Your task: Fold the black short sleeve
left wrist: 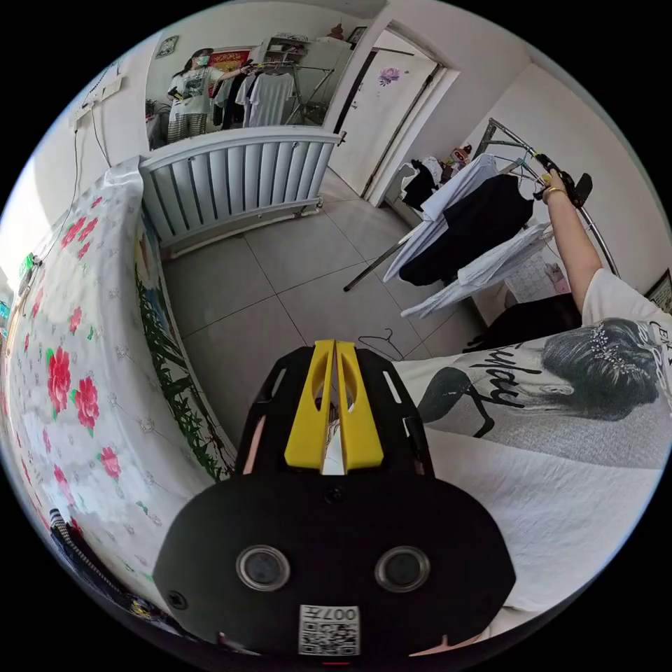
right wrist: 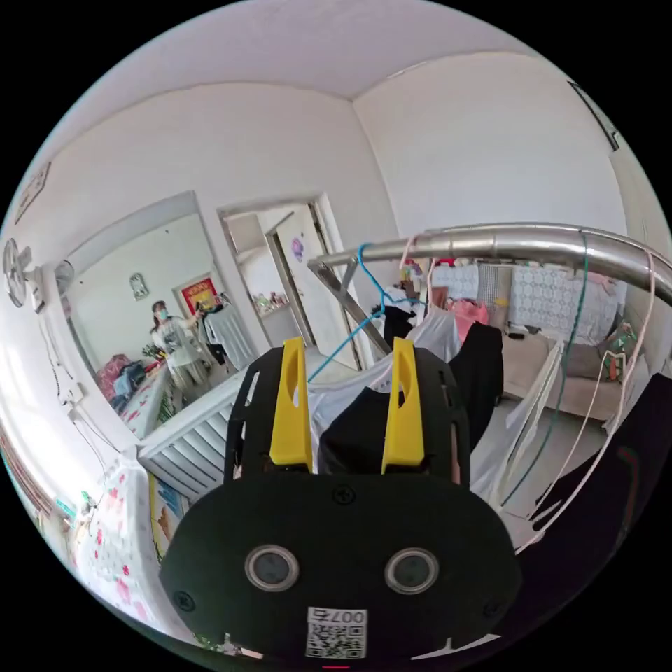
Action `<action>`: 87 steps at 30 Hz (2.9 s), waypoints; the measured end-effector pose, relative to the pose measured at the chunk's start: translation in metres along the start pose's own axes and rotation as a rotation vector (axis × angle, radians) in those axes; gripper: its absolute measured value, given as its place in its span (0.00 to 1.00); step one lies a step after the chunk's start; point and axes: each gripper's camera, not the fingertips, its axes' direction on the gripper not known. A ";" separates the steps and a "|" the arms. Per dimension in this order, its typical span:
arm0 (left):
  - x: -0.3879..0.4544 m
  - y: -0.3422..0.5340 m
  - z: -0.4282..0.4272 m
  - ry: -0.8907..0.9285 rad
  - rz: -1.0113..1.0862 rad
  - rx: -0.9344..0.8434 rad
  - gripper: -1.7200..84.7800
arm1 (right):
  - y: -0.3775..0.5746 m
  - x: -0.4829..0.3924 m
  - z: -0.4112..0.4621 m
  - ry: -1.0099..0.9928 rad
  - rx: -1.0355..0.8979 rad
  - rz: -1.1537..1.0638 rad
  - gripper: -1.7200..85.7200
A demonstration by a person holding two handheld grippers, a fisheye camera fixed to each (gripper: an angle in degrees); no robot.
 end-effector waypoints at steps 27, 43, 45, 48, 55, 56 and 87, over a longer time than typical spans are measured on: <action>0.034 -0.047 -0.041 -0.052 -0.184 0.033 0.01 | -0.091 0.094 0.158 -0.138 -0.055 0.549 0.02; 0.050 -0.047 -0.120 -0.031 -0.293 0.216 0.01 | 0.125 -0.113 0.184 -0.817 -0.544 -0.125 0.02; 0.049 -0.038 -0.136 -0.049 -0.318 0.252 0.02 | 0.153 -0.152 0.183 -0.941 -0.635 -0.204 0.02; 0.044 -0.019 -0.167 -0.074 -0.377 0.326 0.05 | 0.187 -0.230 0.179 -1.220 -0.800 -0.340 0.02; 0.040 0.045 -0.254 -0.200 -0.512 0.527 0.10 | 0.231 -0.419 0.123 -1.929 -1.116 -0.740 0.02; 0.040 0.051 -0.262 -0.213 -0.521 0.539 0.10 | 0.233 -0.432 0.117 -1.985 -1.137 -0.758 0.02; 0.084 0.289 -0.599 -0.519 -0.703 1.017 0.12 | 0.418 -0.738 -0.151 -3.047 -1.857 -1.912 0.02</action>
